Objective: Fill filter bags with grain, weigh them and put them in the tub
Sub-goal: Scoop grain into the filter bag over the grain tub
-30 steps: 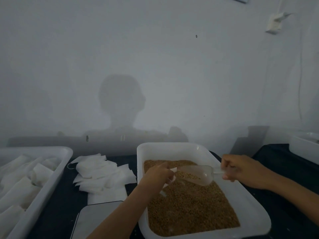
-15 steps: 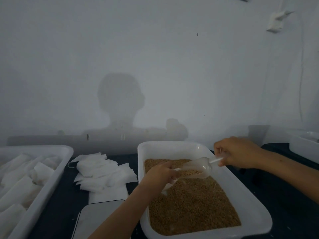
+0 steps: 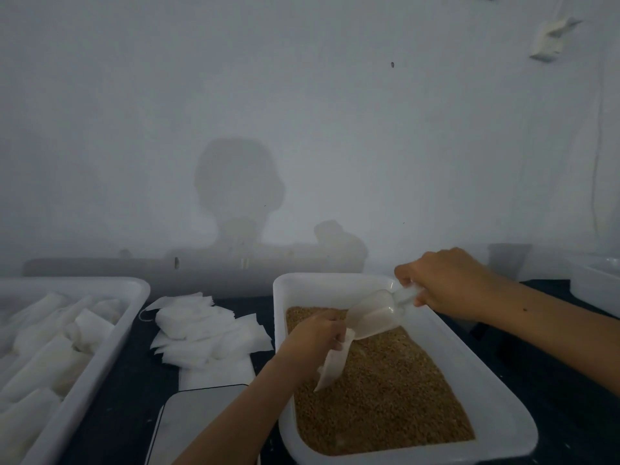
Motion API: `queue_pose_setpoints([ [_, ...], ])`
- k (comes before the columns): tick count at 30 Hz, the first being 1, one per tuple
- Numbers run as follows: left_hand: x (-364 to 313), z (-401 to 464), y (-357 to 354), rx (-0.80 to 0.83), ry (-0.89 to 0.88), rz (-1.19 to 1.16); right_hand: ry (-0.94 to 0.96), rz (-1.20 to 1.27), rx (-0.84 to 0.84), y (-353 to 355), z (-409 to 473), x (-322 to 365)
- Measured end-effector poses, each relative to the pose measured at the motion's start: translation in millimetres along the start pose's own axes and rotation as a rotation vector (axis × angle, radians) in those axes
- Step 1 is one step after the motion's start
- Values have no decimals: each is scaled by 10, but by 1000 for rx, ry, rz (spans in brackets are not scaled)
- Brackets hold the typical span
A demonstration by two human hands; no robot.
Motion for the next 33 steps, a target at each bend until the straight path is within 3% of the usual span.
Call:
queue_pose_setpoints([
  [3,57,-1,3,-26,50,-48,42,-47,-58,23,-46,33],
  [7,193,-9,30,-57,236,-198,-116,46,20,-174,-161,-133],
  [14,346,-98,147,-211,444,-600,-412,562,360,-1244,-334,92],
  [19,393,-128,176,-250,526,-712,-477,746,365,-1622,-300,414],
  [29,399,-160,189,-285,552,-866,-441,459,320,-1617,-253,498],
  [31,397,-163,197,-289,556,-911,-431,736,207,-1563,-194,520],
  [33,379,-166,220,-295,545,-983,-443,1181,153,-1487,-144,565],
])
Point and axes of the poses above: each hand's wrist, its own z-axis towards the middle knuckle, its own y-axis out of the back of the hand, x = y × z, the point moved 6 cm from there along z, towards the middle knuckle, and after that the axes turned 3 degrees about -y, right-handed, at the moved point
